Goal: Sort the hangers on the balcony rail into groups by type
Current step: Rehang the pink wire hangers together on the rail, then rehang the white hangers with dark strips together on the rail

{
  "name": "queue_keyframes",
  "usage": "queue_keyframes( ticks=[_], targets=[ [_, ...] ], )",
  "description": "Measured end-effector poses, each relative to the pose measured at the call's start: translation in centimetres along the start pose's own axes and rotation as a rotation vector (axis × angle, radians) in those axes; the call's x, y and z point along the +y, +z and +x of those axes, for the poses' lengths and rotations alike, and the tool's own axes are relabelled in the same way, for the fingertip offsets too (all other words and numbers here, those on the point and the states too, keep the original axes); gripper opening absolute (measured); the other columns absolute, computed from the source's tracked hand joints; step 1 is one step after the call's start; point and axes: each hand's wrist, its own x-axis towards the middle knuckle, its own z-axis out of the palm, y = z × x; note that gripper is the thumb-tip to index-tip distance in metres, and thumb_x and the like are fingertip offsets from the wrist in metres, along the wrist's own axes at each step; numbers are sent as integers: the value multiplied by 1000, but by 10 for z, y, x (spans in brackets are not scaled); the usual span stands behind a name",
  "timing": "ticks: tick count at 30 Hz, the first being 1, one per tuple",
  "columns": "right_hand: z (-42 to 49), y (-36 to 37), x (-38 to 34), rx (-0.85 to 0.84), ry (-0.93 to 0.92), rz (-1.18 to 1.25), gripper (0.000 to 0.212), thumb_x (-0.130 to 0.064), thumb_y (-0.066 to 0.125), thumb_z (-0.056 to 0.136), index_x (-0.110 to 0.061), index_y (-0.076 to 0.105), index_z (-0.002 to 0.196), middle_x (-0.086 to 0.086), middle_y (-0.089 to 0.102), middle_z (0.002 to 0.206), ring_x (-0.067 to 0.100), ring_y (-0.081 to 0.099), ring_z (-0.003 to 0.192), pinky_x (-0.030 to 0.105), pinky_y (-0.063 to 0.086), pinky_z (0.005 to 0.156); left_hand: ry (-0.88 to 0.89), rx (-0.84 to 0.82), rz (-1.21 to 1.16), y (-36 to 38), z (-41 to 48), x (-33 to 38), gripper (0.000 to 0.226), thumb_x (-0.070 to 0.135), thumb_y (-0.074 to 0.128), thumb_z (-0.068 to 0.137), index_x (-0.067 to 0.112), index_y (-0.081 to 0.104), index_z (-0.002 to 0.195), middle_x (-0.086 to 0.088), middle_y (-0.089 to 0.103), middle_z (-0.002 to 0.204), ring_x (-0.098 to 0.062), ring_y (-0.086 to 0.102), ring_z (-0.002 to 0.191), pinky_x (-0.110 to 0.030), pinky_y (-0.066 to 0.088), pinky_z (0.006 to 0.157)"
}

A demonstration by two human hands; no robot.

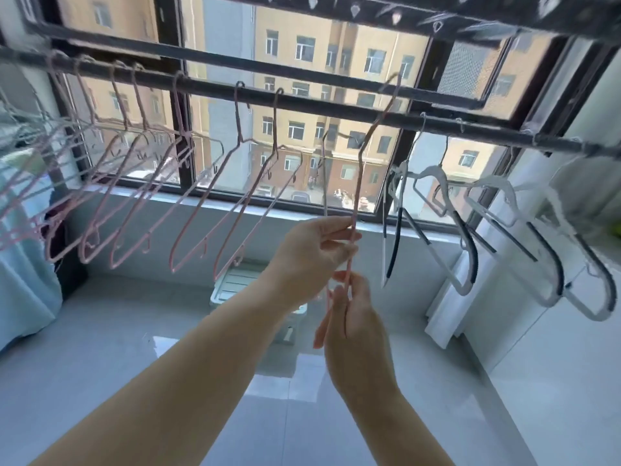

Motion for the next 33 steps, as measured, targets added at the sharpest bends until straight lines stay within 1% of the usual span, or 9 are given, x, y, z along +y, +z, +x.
queue_keyframes(
  ticks=[8, 15, 18, 21, 23, 25, 28, 31, 33],
  targets=[
    [60, -9, -19, 25, -42, -250, 31, -23, 26, 99, -16, 44, 122, 11, 67, 98, 29, 62, 92, 26, 32, 65, -150, 45, -151, -12, 36, 15, 26, -6, 58, 81, -2, 57, 107, -5, 63, 90, -13, 62, 75, -13, 55, 58],
    [57, 2, -3, -57, -120, -293, 36, -36, 28, 97, -21, 48, 124, 9, 69, 100, 26, 62, 96, 37, 50, 84, -264, 116, -227, -21, 41, -16, 39, -3, 58, 81, 0, 50, 119, -5, 64, 95, -17, 62, 84, -25, 53, 73],
    [58, -24, 1, 280, -235, -290, 35, -31, 43, 90, -18, 53, 122, 4, 56, 120, 14, 43, 112, 21, 33, 96, -136, 280, 140, -16, 34, -23, 54, 7, 62, 82, 10, 41, 132, -2, 56, 117, -18, 53, 109, -34, 44, 98],
    [73, -54, 17, 342, -10, -221, 47, -22, 57, 86, -11, 42, 130, 7, 44, 131, 19, 35, 122, 17, 21, 99, 251, 440, 414, 5, 24, -11, 52, 5, 60, 83, 13, 43, 131, -2, 50, 130, -6, 43, 116, -9, 28, 104],
    [81, -56, 28, 96, 234, -71, 55, -23, 58, 85, -11, 34, 133, 6, 46, 128, 20, 42, 118, 27, 31, 98, 312, 332, 463, 22, 24, -5, 43, 7, 55, 87, 14, 47, 129, 0, 51, 131, 0, 41, 113, 5, 22, 94],
    [79, -46, 38, -68, 302, 54, 45, -21, 56, 86, -12, 41, 128, 3, 57, 113, 16, 53, 103, 26, 43, 86, 170, 155, 452, 37, 29, -8, 39, 16, 47, 92, 17, 44, 131, 0, 50, 134, -7, 43, 121, -6, 28, 98],
    [72, -35, 48, -33, 134, 115, 13, -13, 46, 93, -18, 55, 102, -9, 64, 86, 1, 60, 80, 7, 41, 64, -7, 4, 383, 50, 34, -20, 39, 20, 44, 94, 15, 42, 133, -5, 53, 132, -19, 48, 123, -35, 35, 108],
    [71, -33, 45, -29, 44, 142, 27, -5, 38, 94, -25, 52, 106, -25, 57, 88, -20, 55, 79, -1, 38, 69, 2, 15, 285, 51, 35, -27, 38, 10, 49, 90, 13, 48, 129, -4, 59, 125, -17, 52, 119, -36, 37, 107],
    [73, -32, 46, -35, 24, 134, 33, -6, 38, 94, -20, 50, 122, -21, 59, 97, -11, 57, 93, 3, 40, 81, -9, 17, 183, 49, 35, -27, 42, 3, 50, 89, 16, 49, 129, 1, 59, 124, -13, 52, 119, -32, 36, 108]
  ],
)
